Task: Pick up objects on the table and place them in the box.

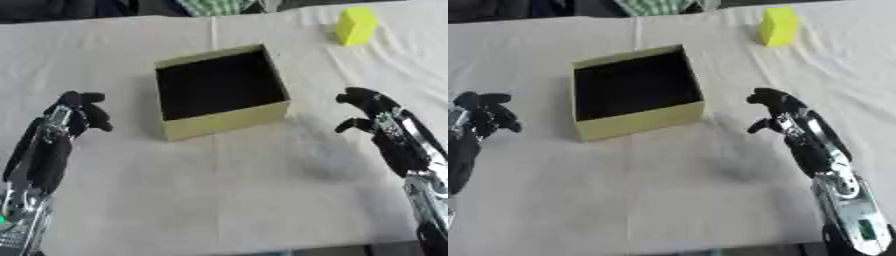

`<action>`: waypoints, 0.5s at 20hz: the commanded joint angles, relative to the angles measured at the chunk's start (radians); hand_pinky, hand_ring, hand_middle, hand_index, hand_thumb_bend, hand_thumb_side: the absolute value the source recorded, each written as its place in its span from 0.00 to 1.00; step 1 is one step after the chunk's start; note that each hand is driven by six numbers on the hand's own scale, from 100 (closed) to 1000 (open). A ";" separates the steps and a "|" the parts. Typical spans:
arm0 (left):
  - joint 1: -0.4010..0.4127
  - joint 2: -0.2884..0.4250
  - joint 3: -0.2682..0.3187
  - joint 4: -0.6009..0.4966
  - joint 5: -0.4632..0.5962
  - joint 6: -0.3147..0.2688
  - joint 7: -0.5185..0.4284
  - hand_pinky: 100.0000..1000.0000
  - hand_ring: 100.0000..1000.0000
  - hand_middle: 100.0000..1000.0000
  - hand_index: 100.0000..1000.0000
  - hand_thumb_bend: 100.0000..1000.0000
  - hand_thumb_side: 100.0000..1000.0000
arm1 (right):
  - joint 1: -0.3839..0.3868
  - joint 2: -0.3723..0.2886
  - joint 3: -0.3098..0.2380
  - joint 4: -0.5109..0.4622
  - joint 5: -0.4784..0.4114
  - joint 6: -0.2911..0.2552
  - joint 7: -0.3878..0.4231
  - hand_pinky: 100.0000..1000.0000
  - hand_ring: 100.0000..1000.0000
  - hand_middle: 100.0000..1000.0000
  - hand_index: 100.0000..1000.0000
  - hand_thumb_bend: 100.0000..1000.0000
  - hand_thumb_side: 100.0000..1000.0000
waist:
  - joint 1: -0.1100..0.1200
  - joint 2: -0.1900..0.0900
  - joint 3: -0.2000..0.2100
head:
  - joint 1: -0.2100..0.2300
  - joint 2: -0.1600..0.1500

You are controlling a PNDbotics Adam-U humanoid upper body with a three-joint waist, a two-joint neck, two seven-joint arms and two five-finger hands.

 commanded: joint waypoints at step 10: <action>-0.006 0.009 -0.007 -0.031 0.008 -0.021 -0.032 0.64 0.47 0.45 0.73 0.02 0.94 | -0.052 -0.065 -0.031 -0.030 -0.023 -0.030 -0.017 0.52 0.92 0.73 0.85 0.00 0.55 | 0.000 -0.022 0.005 | -0.001 0.007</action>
